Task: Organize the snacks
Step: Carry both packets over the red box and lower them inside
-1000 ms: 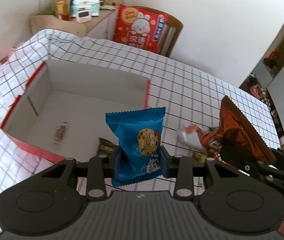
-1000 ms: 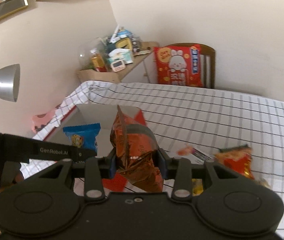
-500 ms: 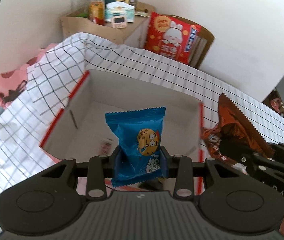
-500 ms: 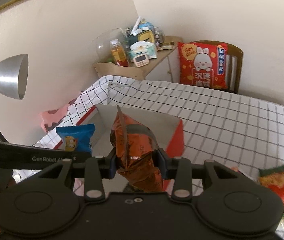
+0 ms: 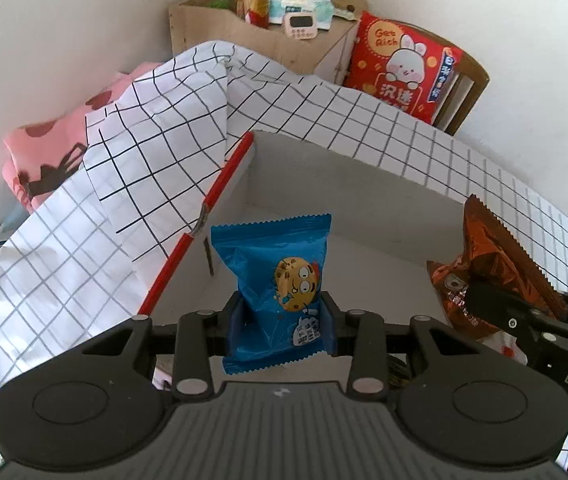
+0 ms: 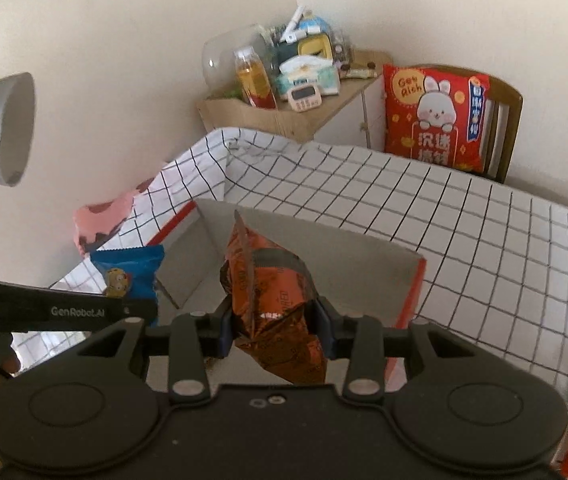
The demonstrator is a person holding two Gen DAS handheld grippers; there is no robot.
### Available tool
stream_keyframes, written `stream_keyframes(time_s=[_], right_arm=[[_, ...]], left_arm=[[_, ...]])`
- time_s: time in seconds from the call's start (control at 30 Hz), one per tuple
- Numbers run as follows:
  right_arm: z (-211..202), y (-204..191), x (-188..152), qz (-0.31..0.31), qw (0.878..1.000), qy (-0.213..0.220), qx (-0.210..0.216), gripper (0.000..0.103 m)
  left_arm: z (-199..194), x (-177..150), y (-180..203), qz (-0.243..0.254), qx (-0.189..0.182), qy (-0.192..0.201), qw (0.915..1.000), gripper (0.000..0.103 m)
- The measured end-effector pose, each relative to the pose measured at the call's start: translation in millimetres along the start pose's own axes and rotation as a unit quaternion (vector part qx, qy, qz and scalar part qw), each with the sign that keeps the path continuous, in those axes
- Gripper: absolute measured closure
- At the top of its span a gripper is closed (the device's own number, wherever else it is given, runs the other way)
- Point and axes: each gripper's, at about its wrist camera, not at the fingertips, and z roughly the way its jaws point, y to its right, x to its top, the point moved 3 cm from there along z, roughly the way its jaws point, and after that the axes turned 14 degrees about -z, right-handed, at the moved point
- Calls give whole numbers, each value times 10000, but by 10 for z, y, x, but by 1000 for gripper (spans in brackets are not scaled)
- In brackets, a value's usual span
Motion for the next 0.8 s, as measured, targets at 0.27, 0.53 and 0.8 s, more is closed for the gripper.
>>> stream_keyframes(time_s=[0.27,0.53,0.8], right_arm=[[384,-8,-79,-110,9993,-354,-58,64],[612,-41,-201,-250,9975,-658,-63,64],[699,-84,-260,-399,9959,-806,-119,63]], left_arm=[[326,-4,39,209,145,-172,9995,65],[596,-114,131,408,256,-434,9979,65],[712,-160,167,517,344,-561,9965,65]])
